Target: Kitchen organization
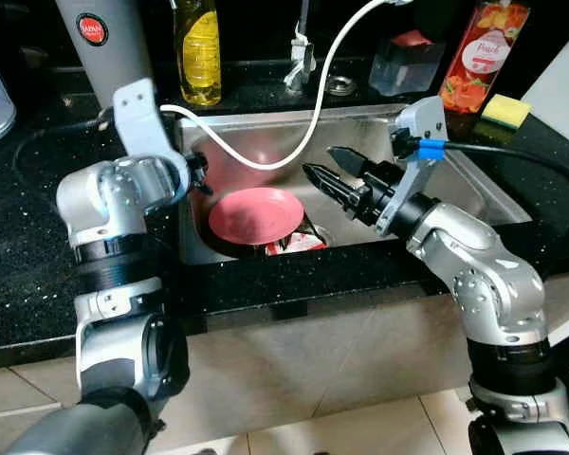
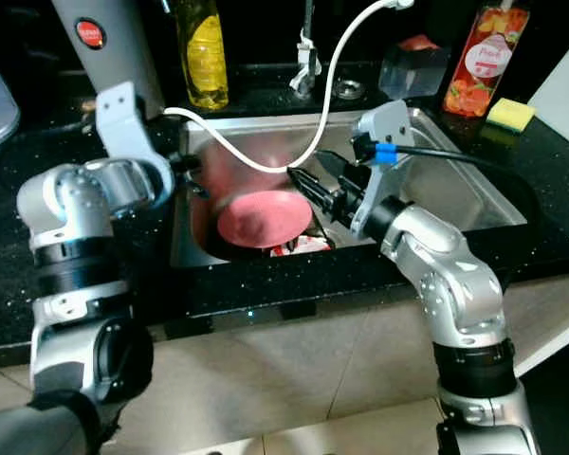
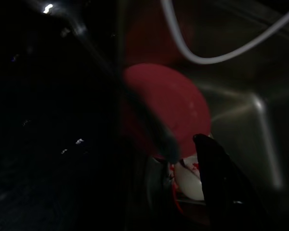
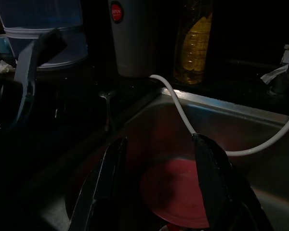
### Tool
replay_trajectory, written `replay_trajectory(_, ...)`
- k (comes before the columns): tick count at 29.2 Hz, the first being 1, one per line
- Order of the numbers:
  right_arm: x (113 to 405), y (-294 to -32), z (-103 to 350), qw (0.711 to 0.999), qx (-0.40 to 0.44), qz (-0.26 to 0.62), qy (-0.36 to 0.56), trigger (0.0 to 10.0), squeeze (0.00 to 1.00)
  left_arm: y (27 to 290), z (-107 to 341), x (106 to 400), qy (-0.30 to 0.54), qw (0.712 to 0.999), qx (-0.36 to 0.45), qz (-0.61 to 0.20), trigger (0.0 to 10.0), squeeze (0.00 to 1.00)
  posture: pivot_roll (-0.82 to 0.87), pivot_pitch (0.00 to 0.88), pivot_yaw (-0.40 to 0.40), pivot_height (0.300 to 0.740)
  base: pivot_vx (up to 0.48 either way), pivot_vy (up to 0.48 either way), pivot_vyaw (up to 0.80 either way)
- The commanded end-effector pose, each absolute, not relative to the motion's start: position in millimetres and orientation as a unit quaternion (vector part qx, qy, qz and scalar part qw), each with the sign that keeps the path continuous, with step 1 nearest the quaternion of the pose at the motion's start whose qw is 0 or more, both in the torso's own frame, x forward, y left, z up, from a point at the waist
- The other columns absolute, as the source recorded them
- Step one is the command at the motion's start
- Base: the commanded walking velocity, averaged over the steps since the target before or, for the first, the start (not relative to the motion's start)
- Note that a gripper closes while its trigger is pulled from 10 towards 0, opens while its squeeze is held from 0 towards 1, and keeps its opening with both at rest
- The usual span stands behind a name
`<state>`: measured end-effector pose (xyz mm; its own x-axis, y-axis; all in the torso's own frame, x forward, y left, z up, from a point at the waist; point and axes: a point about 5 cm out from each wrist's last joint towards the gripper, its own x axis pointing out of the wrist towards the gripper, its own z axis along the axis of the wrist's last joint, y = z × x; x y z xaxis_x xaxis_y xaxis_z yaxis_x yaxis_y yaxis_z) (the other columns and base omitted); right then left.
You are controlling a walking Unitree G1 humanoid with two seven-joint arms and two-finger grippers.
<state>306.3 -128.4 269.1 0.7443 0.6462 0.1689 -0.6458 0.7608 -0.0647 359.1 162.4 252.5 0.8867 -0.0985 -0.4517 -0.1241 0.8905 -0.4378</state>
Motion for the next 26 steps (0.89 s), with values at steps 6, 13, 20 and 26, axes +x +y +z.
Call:
replay_trajectory(6, 306, -129, 271, 0.933, 0.003, 0.348, -0.097, 10.0, 0.0, 160, 240, 357, 0.265, 0.928, -0.26, 0.016, 10.0, 0.0, 0.08, 0.053, 0.012, 0.74, 0.0, 0.0, 0.0)
replay_trajectory(13, 306, -128, 273, 0.932, 0.006, 0.348, -0.102, 10.0, 0.0, 156, 229, 364, 0.278, 0.915, -0.292, 0.01, 10.0, 0.0, 0.07, 0.052, 0.013, 0.74, 0.0, 0.0, 0.0)
replay_trajectory(20, 305, -127, 274, 0.931, 0.007, 0.349, -0.107, 10.0, 0.0, 158, 219, 374, 0.286, 0.902, -0.324, 0.011, 10.0, 0.0, 0.07, 0.052, 0.015, 0.74, 0.0, 0.0, 0.0)
replay_trajectory(26, 305, -127, 275, 0.931, 0.007, 0.349, -0.108, 10.0, 0.0, 157, 214, 382, 0.288, 0.895, -0.339, 0.015, 10.0, 0.0, 0.06, 0.052, 0.014, 0.74, 0.0, 0.0, 0.0)
